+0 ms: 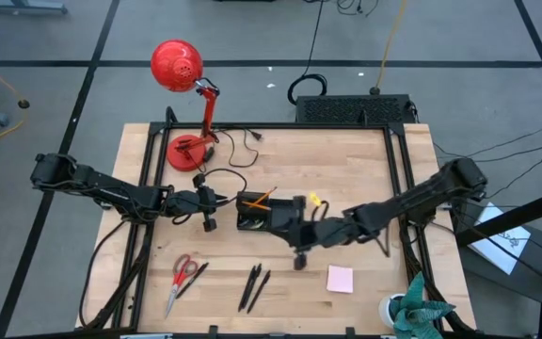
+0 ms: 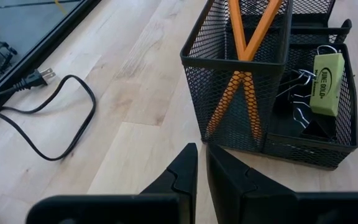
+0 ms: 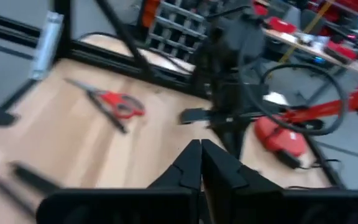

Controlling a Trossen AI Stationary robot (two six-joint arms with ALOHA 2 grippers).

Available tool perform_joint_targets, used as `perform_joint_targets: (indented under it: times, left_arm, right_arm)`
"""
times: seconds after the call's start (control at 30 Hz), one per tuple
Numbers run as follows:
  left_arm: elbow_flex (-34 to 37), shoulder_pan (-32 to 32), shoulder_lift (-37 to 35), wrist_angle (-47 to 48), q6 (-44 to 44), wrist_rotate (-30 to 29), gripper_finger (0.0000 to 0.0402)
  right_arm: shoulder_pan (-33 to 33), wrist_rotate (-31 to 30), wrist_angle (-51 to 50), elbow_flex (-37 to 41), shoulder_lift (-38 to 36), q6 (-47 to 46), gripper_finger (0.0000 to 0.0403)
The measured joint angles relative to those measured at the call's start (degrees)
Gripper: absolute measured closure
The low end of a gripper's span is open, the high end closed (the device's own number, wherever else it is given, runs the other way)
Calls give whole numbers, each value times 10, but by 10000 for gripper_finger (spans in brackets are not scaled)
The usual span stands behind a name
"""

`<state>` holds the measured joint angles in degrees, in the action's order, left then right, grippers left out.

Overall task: Pick and place office supplies into organizer
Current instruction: Put the pen into the top left section of the desk organizer

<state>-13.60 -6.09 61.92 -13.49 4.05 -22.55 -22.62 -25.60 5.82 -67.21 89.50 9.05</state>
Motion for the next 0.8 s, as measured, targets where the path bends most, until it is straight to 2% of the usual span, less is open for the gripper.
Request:
perform_joint_targets:
  times: [0.13, 0.33, 0.47, 0.57, 0.63, 0.8]
  left_arm:
    - [0, 0, 0, 0, 2, 0, 360]
    - [0, 0, 0, 0, 5, 0, 360]
    - [0, 0, 0, 0, 17, 1, 360]
    - [0, 0, 0, 0, 25, 1, 360]
    - [0, 0, 0, -1, 25, 1, 360]
    - [0, 0, 0, -1, 23, 0, 360]
  right_arm:
    - [-26, 4, 43, 60, -24, -6, 400]
    - [-36, 3, 238, 218, -69, -23, 402]
    - [-7, 5, 354, 325, -103, -71, 402]
    - [14, 66, 452, 395, -119, -92, 402]
    - [24, 84, 509, 437, -128, -103, 402]
    - [39, 80, 561, 502, -131, -125, 402]
